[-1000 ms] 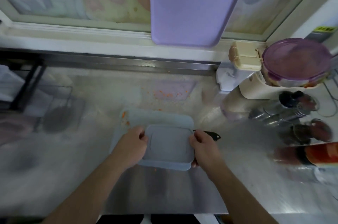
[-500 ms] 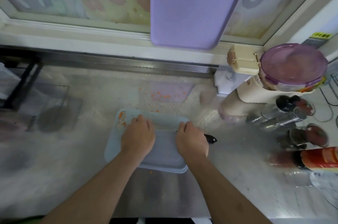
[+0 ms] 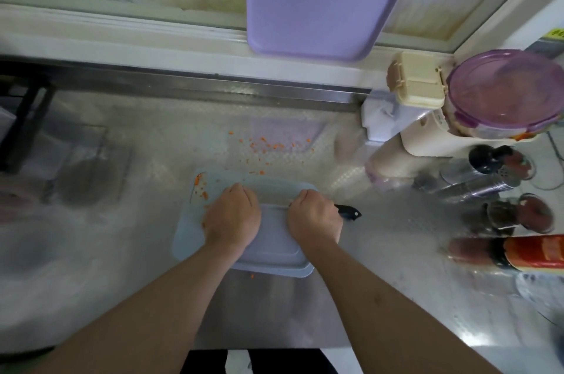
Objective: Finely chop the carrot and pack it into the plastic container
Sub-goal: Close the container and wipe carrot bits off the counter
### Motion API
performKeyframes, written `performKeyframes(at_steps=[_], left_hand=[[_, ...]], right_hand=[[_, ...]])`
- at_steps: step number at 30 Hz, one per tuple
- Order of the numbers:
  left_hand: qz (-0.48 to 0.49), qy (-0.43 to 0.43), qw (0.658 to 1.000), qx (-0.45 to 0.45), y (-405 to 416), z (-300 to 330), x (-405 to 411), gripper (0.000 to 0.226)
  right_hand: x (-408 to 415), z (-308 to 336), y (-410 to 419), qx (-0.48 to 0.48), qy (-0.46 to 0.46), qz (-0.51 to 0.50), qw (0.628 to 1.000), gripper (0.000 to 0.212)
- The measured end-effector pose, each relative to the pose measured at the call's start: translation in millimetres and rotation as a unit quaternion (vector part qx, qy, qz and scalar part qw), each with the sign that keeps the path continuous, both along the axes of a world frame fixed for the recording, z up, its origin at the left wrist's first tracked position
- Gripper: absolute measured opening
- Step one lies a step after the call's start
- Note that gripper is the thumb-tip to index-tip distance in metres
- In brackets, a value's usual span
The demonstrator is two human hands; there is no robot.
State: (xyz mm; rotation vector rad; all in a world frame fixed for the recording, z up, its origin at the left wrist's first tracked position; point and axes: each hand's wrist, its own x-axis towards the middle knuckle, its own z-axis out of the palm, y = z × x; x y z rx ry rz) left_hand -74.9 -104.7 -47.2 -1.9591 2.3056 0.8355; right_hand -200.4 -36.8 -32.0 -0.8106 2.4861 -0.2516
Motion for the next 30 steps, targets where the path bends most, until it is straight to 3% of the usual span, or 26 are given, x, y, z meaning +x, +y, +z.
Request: performKeyframes(at_steps=[8,22,27,30], left_hand=[[0.023,0.007,1.000,-0.011,13.2,8.6,-4.4,0.040],[-0.093,0.074,0.992,-0.035,89.0,-0.4,-108.4,0.050],[-0.187,-0.031,0.981,-0.030,106.1,-9.1,-145.8,0.049],[-0.193,-0.060,0.978,-0.045,114.2,-18.0,-149.8,0.043]], right_hand=[[-5.4,13.3,13.0,-0.035,-0.065,-0.072,0.995,0.035],[-94.4,21.8,100.1,0.014,-0.025,-0.176,0.984,0.031],[-108.8,6.1,93.8,0.044,-0.018,-0.119,0.992,0.037],[-111.7,-6.7,91.9,0.041,-0.004,-0.111,0.993,0.042]])
